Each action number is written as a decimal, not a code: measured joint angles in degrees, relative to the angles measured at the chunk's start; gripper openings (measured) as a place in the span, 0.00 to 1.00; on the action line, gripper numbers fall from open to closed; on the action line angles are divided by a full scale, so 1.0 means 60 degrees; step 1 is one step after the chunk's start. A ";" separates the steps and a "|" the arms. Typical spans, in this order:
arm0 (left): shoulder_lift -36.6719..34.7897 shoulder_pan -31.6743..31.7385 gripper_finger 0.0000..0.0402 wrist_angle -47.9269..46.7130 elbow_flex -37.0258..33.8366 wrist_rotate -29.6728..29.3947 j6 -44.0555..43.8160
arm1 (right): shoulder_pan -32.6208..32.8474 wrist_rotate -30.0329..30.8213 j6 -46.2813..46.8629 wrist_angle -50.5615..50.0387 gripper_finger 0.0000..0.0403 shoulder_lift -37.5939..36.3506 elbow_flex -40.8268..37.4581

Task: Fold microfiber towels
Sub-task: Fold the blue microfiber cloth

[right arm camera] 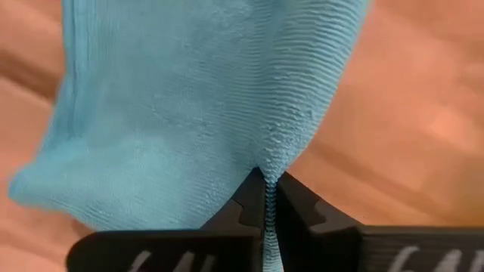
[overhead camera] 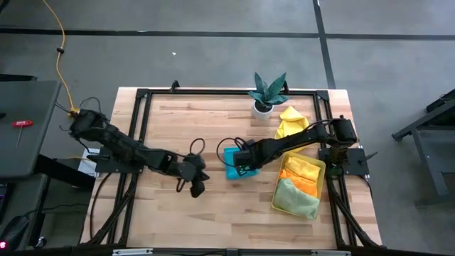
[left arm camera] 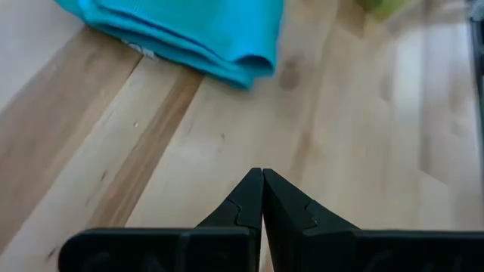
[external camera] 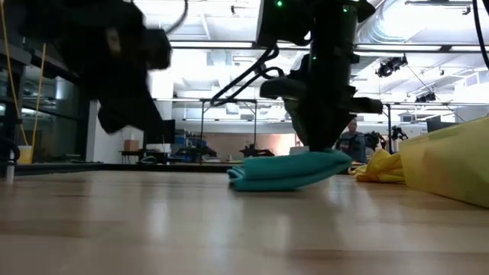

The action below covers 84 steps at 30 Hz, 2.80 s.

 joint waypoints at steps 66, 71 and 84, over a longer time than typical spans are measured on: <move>0.2107 0.1428 0.00 0.1691 0.0292 0.0453 0.2680 | 0.0767 -0.0037 0.3015 0.5154 0.00 0.0995 0.0007; 0.1546 0.1464 0.00 0.0465 0.0314 0.0082 0.3255 | 0.0765 -0.0040 0.2968 0.5186 0.00 0.0995 0.0007; 0.2531 0.1484 0.00 0.2732 -0.0552 -0.0075 0.2858 | 0.0765 -0.0106 0.2831 0.5708 0.00 0.0995 0.0007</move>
